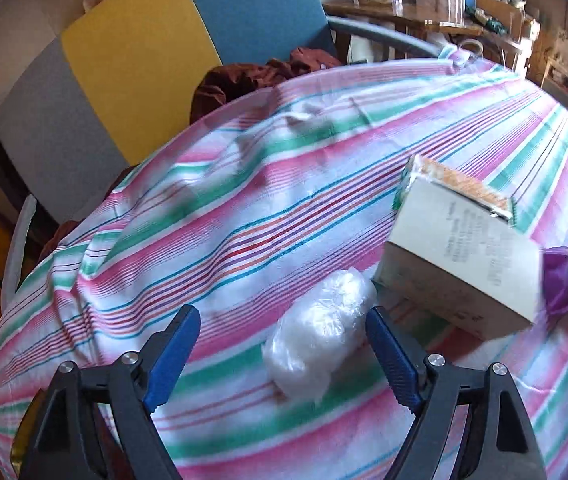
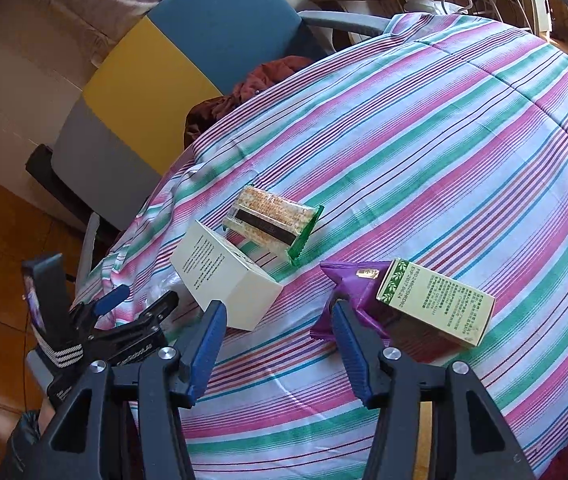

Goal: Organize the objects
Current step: 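Grasp another clear plastic ball with the left gripper while the right gripper grasps the cream box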

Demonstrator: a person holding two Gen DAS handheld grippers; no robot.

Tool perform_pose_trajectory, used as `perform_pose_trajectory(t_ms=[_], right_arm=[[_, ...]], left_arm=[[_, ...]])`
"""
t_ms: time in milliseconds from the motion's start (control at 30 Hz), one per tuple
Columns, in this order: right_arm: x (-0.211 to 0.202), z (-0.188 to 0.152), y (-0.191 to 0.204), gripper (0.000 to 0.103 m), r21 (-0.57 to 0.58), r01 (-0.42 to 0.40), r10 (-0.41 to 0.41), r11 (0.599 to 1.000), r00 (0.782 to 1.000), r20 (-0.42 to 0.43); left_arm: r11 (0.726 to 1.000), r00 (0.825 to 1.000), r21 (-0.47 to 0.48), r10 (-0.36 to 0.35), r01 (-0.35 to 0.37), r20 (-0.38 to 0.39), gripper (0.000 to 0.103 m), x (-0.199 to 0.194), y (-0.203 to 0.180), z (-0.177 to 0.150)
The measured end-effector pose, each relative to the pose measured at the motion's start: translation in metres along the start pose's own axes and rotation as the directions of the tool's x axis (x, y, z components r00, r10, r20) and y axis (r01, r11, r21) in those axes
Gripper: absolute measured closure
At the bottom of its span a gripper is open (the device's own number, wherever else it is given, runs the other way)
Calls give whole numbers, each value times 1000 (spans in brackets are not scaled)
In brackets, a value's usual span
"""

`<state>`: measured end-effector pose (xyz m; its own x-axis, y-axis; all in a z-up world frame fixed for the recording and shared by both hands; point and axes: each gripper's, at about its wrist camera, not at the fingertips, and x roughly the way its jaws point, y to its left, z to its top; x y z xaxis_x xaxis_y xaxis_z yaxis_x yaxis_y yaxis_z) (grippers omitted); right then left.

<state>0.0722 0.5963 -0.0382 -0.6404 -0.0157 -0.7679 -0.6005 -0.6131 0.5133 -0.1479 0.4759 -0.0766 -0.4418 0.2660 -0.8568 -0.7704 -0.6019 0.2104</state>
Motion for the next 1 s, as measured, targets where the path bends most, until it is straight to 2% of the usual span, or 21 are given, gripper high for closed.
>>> perform_pose_trajectory(t_ms=[33, 67, 100, 133, 267, 367, 533, 700, 800, 1000], right_arm=[[1, 0, 0, 47, -1, 2, -2, 1000, 1000, -1], [1, -1, 0, 47, -2, 5, -5, 1000, 1000, -3], [2, -1, 0, 47, -5, 9, -9, 1000, 1000, -6], [3, 0, 0, 47, -8, 12, -12, 1000, 1000, -7], [4, -1, 4, 47, -33, 19, -19, 999, 1000, -12], [6, -3, 8, 47, -64, 33, -34, 997, 999, -17], [15, -7, 14, 47, -100, 60, -64, 993, 997, -43], [20, -11, 19, 47, -138, 89, -97, 986, 994, -54], [23, -13, 23, 47, -170, 104, -115, 980, 992, -58], [27, -17, 47, 47, -285, 100, -122, 953, 991, -62]], left_arm=[[1000, 1000, -9, -1, 1, -20, 40, 9, 1, 0], [999, 999, -26, -25, 24, -38, 50, 14, 3, -3], [992, 995, -83, -101, 99, -23, 66, 13, 9, -5], [987, 993, -109, -117, 114, -22, 67, 11, 12, -9], [987, 996, -135, -90, 86, -25, 67, -1, 13, -30], [976, 992, -185, -120, 111, -38, 67, -15, 13, -54], [974, 991, -193, -127, 118, -35, 67, -42, -10, -92], [962, 990, -235, -140, 137, 6, 67, -68, -28, -133], [965, 990, -223, -133, 138, 34, 67, -77, -34, -147], [965, 986, -208, -143, 158, 83, 67, -82, -37, -158]])
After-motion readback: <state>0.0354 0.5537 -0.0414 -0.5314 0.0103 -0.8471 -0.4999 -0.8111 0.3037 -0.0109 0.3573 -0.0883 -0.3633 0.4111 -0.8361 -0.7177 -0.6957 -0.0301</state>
